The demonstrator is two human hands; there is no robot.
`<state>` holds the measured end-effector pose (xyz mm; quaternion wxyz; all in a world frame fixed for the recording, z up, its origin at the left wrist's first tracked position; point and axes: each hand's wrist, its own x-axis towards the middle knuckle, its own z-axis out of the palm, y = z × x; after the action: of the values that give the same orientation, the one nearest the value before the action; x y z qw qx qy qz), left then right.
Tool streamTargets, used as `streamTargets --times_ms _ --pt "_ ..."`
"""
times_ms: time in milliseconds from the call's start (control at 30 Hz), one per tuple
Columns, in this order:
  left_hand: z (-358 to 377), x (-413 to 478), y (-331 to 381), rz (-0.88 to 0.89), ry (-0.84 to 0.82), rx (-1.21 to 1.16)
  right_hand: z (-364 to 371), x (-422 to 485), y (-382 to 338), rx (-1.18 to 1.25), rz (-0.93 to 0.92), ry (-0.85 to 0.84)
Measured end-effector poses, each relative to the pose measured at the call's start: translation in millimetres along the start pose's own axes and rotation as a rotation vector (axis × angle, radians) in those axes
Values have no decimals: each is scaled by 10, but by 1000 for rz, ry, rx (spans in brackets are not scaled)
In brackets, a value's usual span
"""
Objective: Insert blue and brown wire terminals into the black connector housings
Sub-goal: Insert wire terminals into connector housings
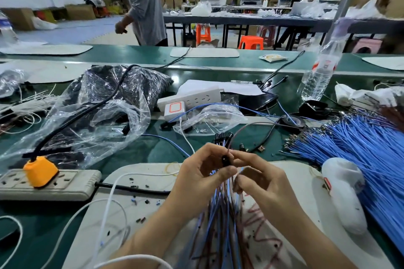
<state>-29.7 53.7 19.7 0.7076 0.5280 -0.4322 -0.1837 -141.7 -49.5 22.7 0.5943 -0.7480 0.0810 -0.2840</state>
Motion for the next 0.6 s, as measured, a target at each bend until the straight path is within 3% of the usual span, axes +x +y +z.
streamTargets --times_ms 233,333,433,500,600 --pt "-5 30 55 -87 94 -128 32 27 -34 -82 -4 35" --pt "-116 141 86 -259 273 -555 2 11 -109 -19 78 -104" --pt "-403 255 160 -320 406 -914 -33 -6 -166 74 202 -300" --pt "-569 284 191 -293 480 -1022 -51 3 -173 121 275 -369" --pt "-581 302 187 -271 532 -1004 -123 27 -198 176 348 -453"
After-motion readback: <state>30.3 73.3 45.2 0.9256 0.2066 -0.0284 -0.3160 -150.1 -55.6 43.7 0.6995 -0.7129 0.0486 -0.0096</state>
